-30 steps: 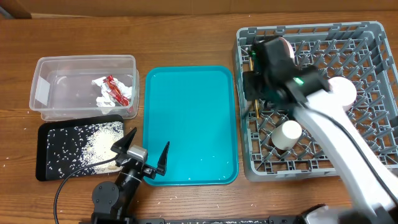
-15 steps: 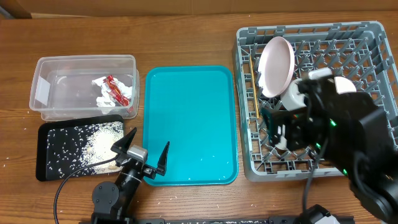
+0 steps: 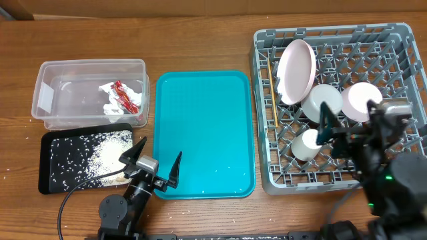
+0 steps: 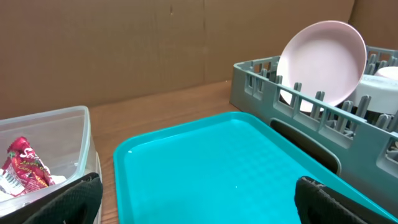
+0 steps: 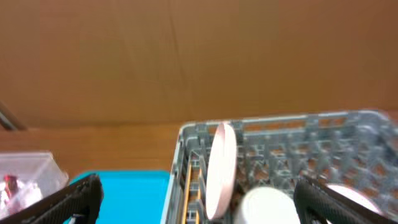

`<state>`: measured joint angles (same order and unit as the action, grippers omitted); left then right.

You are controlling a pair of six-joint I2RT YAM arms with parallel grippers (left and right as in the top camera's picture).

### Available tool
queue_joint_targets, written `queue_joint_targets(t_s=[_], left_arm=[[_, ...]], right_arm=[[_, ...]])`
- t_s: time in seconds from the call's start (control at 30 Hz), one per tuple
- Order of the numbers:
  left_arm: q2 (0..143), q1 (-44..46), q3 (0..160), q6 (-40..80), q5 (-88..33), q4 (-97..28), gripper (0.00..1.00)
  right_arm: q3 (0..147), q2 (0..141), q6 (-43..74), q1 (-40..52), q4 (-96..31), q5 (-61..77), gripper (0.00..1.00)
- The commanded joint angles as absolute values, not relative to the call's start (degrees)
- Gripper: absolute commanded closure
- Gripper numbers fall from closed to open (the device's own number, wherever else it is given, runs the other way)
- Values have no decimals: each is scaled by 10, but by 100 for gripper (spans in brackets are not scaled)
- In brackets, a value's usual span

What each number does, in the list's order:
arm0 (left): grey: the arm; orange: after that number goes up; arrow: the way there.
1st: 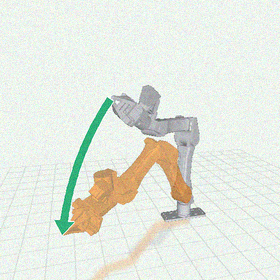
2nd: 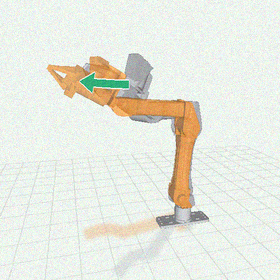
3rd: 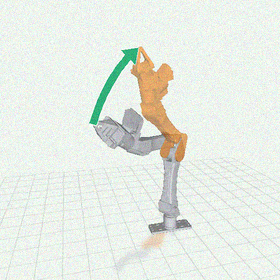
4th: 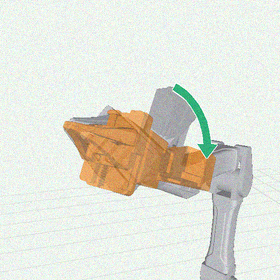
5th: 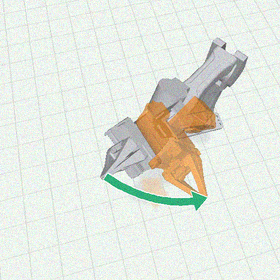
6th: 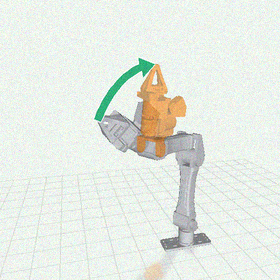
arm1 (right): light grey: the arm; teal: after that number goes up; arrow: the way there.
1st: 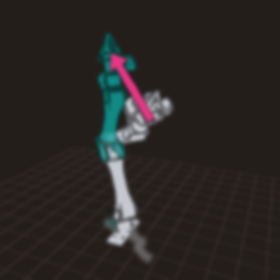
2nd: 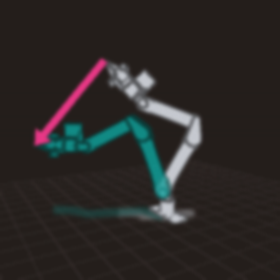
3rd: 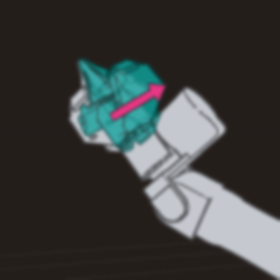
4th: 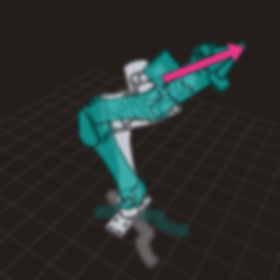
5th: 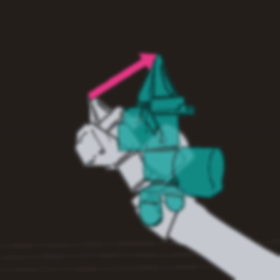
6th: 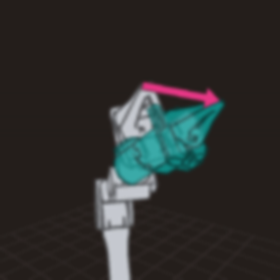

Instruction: Sort waste into correct bins and load items into the dishwasher

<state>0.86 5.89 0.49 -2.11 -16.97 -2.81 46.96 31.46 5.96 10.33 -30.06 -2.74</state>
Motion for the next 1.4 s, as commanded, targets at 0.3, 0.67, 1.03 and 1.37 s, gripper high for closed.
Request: queue_joint_targets(t_s=[0.3,0.67,1.03,1.37], left_arm=[[3,55,3,-30,-175,-27,0],[3,55,3,-30,-175,-27,0],[3,55,3,-30,-175,-27,0],[3,55,3,-30,-175,-27,0]], right_arm=[[152,31,58,73,-197,17,0],[4,2,58,66,-27,11,0],[5,2,58,66,-47,10,0],[5,2,58,66,-47,10,0]])
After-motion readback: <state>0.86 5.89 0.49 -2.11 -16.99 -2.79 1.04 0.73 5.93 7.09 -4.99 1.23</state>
